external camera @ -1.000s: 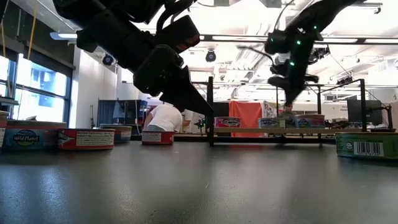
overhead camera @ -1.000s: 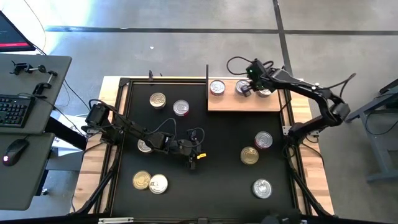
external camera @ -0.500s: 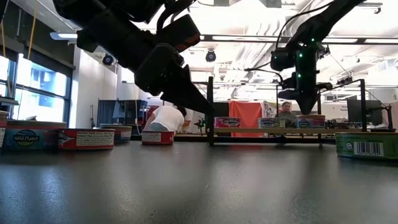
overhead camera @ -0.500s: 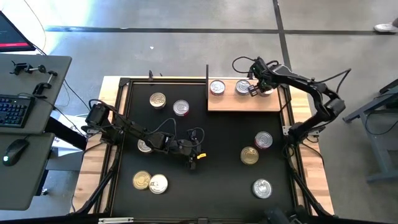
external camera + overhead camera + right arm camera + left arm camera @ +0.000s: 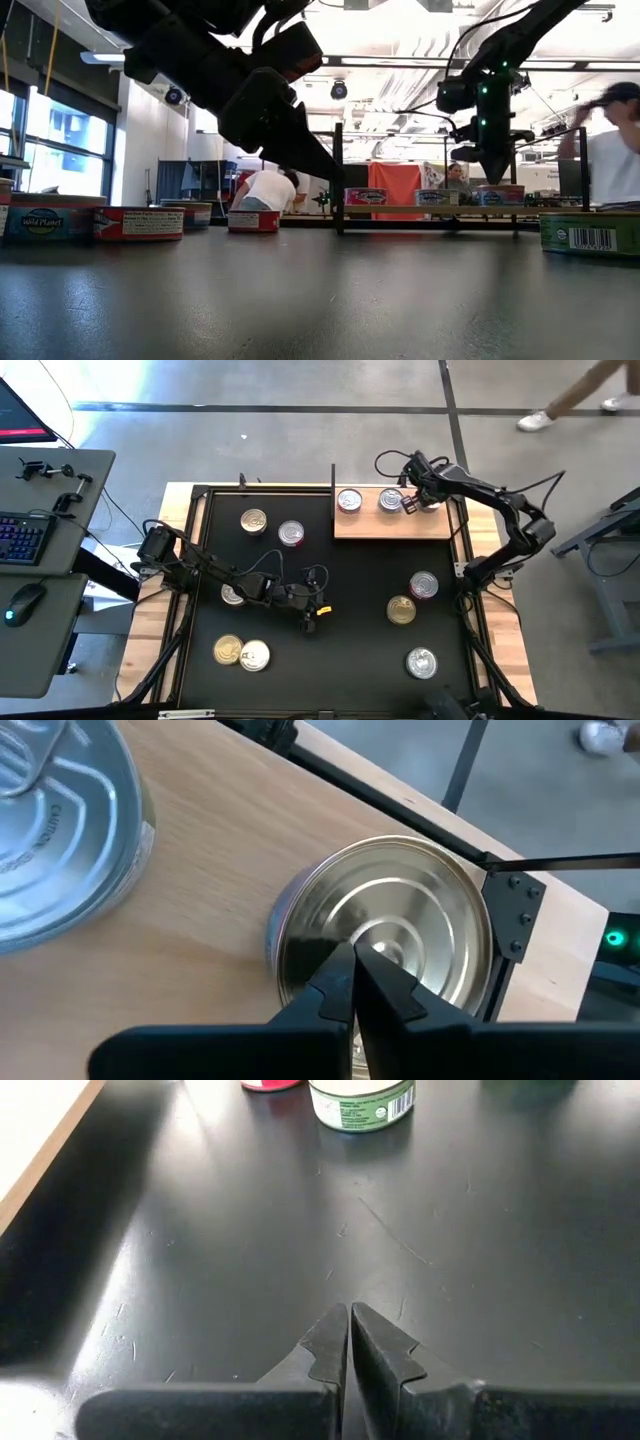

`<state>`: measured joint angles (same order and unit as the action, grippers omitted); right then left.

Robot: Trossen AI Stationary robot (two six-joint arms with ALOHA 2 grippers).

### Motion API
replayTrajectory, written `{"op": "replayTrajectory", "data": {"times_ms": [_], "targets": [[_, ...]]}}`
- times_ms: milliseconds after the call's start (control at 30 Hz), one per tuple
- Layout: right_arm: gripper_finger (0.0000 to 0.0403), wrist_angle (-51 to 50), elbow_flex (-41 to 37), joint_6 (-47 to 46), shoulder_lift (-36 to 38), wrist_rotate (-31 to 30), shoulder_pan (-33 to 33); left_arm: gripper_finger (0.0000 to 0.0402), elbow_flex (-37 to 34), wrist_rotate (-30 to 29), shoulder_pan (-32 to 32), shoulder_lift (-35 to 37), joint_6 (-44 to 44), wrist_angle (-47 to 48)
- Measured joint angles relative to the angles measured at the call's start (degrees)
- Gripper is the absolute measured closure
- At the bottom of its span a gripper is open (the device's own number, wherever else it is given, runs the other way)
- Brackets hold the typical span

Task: Stack canned seafood by type on shelf
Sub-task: Adjust the green and blue tuna cans on the shelf, then put the red tuna can on the shelf aligned with the other red tuna can

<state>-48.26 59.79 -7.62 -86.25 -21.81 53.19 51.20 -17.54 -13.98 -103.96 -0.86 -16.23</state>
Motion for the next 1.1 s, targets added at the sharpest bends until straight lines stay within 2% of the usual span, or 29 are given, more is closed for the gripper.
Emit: {"op": "replayTrajectory", "data": {"times_ms": [167, 300, 400, 567, 767, 933, 1100], "targets": [[0.0403, 0.4, 0.0, 0.6, 3.6, 0.0, -0.5, 0.0391, 0.0, 0.0, 0.0, 0.0, 0.0, -0.3], [0.0403, 2.3, 0.0, 0.5, 7.1, 1.7, -5.3, 0.0391, 0.0, -0.1, 0.0, 0.0, 0.0, -0.4], [0.0403, 6.2, -2.0, 1.0, 9.2, 3.0, -13.4, 0.0391, 0.0, -2.6, -0.2, 0.0, 0.0, -0.4], [0.0403, 16.9, -9.9, -1.6, 12.7, 3.2, -29.0, 0.0391, 0.0, -11.2, -1.8, 0.0, 1.5, 0.3], [0.0403, 38.4, -23.5, -9.2, 14.1, 2.1, -48.8, 0.0391, 0.0, -19.9, -4.2, 0.5, 4.1, 4.5], [0.0403, 62.3, -32.3, -11.9, 12.5, -5.1, -64.6, 0.0391, 0.0, -29.0, -4.9, 5.8, 2.4, 11.8], [0.0403, 85.3, -37.3, -12.8, 6.9, -22.5, -75.4, 0.0400, 0.0, -27.8, -3.4, 13.4, -1.9, 22.4]]}}
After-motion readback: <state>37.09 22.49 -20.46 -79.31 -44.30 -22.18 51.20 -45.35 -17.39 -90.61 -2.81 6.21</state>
